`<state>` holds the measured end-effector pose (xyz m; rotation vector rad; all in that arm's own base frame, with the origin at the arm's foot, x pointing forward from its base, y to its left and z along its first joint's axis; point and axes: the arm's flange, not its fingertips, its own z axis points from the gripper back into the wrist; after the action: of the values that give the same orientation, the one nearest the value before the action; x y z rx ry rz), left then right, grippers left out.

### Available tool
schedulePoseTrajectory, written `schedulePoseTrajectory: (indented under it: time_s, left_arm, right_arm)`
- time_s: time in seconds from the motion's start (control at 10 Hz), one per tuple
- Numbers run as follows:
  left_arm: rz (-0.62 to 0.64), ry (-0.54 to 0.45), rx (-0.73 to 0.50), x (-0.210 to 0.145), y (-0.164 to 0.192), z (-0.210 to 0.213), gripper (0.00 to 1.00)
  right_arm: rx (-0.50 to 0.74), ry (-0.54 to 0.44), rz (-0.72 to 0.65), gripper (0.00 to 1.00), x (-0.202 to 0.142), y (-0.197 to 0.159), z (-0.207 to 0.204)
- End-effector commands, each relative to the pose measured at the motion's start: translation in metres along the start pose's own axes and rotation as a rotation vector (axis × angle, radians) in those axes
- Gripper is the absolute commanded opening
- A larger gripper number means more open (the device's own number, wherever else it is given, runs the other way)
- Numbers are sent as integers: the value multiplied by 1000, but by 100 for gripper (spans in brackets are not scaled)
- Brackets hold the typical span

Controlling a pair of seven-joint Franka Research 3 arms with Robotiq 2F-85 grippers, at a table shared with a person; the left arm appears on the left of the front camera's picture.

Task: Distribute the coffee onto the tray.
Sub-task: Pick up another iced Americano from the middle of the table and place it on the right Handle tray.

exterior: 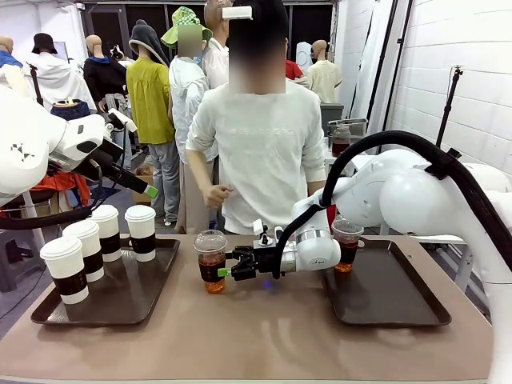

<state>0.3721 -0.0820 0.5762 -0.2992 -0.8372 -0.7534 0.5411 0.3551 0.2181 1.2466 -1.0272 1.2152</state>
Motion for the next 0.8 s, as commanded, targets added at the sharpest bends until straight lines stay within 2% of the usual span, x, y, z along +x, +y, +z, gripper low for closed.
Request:
schedulePoseTrajectory:
  time_s: [0.0, 0.7]
  left_arm:
    - [6, 0, -9, -1, 2, 0, 100]
    - [6, 0, -9, -1, 2, 0, 100]
  right_arm:
    - [17, 2, -24, 100, 1, -12, -15]
    - [150, -5, -58, 100, 4, 3, -45]
